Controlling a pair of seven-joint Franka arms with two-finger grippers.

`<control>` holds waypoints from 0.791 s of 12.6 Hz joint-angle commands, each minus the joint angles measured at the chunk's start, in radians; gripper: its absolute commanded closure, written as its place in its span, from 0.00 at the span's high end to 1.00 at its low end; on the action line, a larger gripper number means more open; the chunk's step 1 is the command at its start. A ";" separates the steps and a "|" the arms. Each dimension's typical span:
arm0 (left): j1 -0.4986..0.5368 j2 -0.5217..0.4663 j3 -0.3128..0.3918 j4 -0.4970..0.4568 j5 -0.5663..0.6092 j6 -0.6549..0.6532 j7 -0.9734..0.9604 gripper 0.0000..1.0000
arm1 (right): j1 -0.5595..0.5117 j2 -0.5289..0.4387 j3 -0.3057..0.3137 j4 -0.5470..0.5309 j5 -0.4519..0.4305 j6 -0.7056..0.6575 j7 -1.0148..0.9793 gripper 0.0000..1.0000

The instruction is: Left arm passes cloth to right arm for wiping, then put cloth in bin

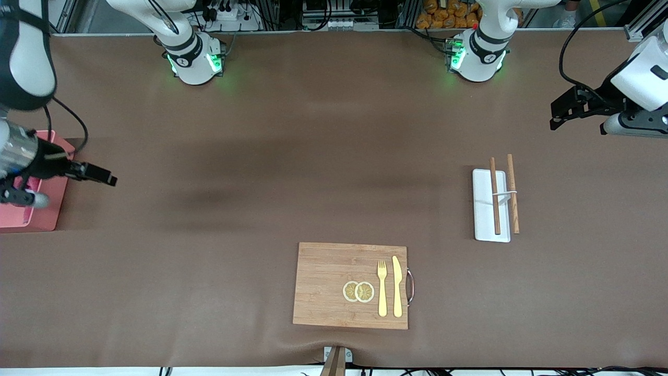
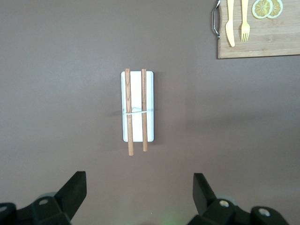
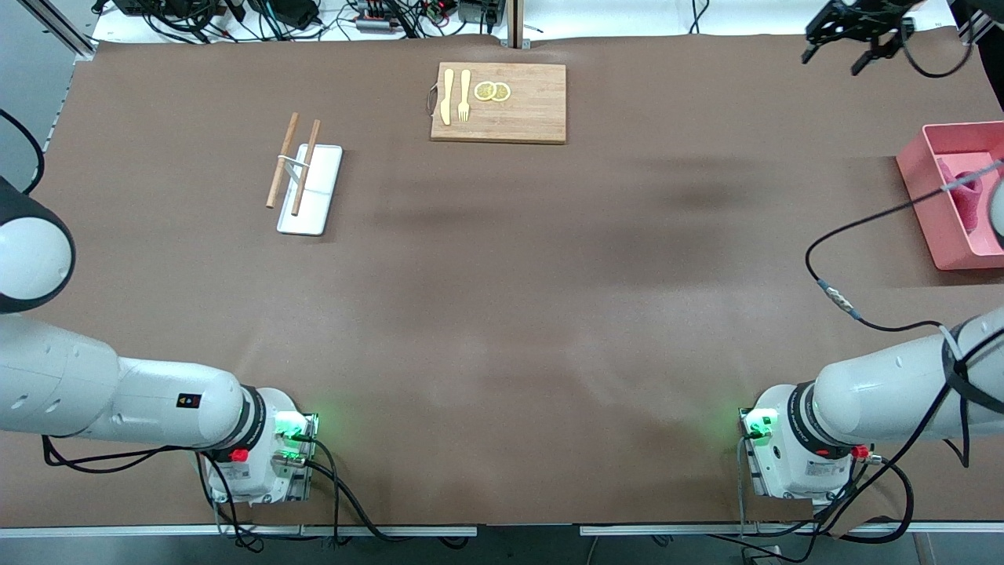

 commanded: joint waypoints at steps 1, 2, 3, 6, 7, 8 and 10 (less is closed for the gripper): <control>-0.001 -0.004 -0.005 0.004 0.026 0.003 -0.013 1.00 | -0.021 -0.065 0.007 -0.037 -0.039 0.011 -0.011 1.00; -0.001 -0.004 -0.005 0.004 0.026 0.003 -0.013 1.00 | -0.020 -0.065 0.007 -0.023 -0.055 0.009 -0.011 1.00; -0.001 -0.004 -0.005 0.004 0.026 0.003 -0.013 1.00 | -0.020 -0.074 0.007 -0.026 -0.055 0.011 -0.009 1.00; -0.001 -0.004 -0.005 0.004 0.026 0.003 -0.013 1.00 | -0.020 -0.062 0.004 0.036 -0.055 -0.012 -0.012 1.00; -0.001 -0.004 -0.005 0.004 0.026 0.003 -0.014 1.00 | -0.018 -0.054 0.004 0.063 -0.056 -0.023 -0.012 1.00; -0.001 -0.004 -0.005 0.004 0.026 0.003 -0.013 1.00 | -0.014 -0.046 0.004 0.098 -0.059 -0.044 -0.008 1.00; -0.001 -0.004 -0.005 0.004 0.026 0.003 -0.014 1.00 | -0.012 -0.007 0.006 0.202 -0.087 -0.077 -0.009 1.00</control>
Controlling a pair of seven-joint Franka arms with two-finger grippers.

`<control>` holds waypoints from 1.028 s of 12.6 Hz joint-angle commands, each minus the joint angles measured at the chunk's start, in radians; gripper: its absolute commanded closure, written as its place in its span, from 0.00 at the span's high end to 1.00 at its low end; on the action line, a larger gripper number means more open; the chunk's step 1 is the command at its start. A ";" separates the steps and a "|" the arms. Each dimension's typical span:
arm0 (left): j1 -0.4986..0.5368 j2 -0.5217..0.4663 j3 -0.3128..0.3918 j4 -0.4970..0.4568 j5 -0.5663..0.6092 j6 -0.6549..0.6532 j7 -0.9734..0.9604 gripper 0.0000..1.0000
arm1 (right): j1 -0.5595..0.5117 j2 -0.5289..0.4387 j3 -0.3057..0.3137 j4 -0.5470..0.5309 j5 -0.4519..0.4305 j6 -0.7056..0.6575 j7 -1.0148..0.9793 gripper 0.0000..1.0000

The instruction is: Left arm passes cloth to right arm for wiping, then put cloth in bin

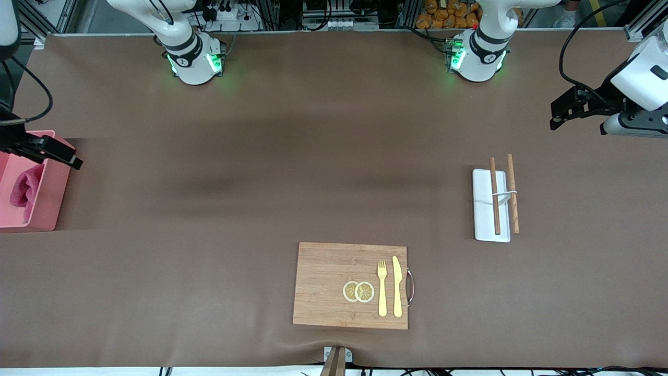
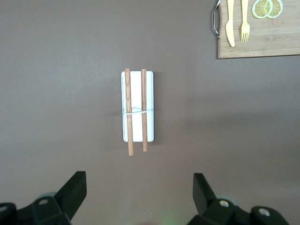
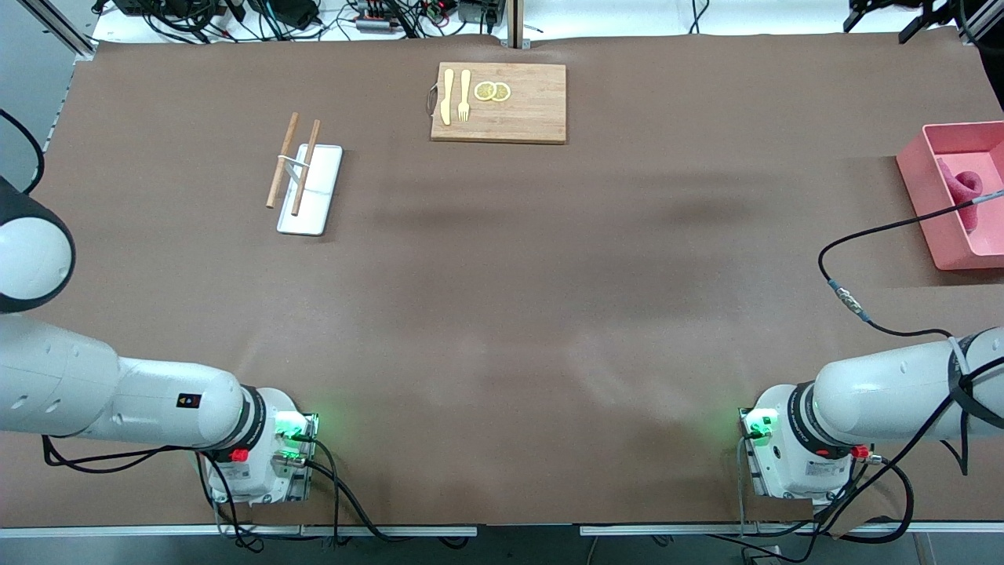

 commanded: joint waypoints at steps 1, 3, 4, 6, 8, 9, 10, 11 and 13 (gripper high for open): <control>-0.001 -0.006 -0.005 0.004 0.026 0.002 -0.014 1.00 | -0.002 0.069 0.007 0.148 -0.049 -0.055 -0.004 1.00; -0.001 -0.004 -0.005 0.004 0.026 0.002 -0.013 1.00 | 0.009 0.069 0.012 0.153 -0.052 -0.059 0.002 1.00; -0.001 -0.004 -0.005 0.004 0.026 0.002 -0.013 1.00 | 0.028 0.069 0.011 0.153 -0.053 -0.061 0.004 1.00; -0.001 -0.004 -0.005 0.004 0.026 0.002 -0.013 1.00 | 0.027 0.069 0.011 0.153 -0.040 -0.061 0.004 1.00; -0.001 -0.004 -0.005 0.004 0.026 0.002 -0.013 1.00 | 0.027 0.069 0.011 0.153 -0.038 -0.069 0.002 1.00; -0.001 -0.004 -0.005 0.004 0.026 0.002 -0.014 1.00 | 0.029 0.069 0.011 0.153 -0.038 -0.076 0.004 1.00; -0.001 -0.006 -0.005 0.004 0.026 0.002 -0.013 1.00 | 0.027 0.069 0.011 0.155 -0.038 -0.079 0.002 1.00; -0.001 -0.006 -0.005 0.004 0.026 0.002 -0.014 1.00 | 0.029 0.069 0.011 0.155 -0.036 -0.079 0.004 1.00; -0.001 -0.006 -0.005 0.004 0.026 0.002 -0.014 1.00 | 0.032 0.069 0.011 0.155 -0.036 -0.079 0.004 1.00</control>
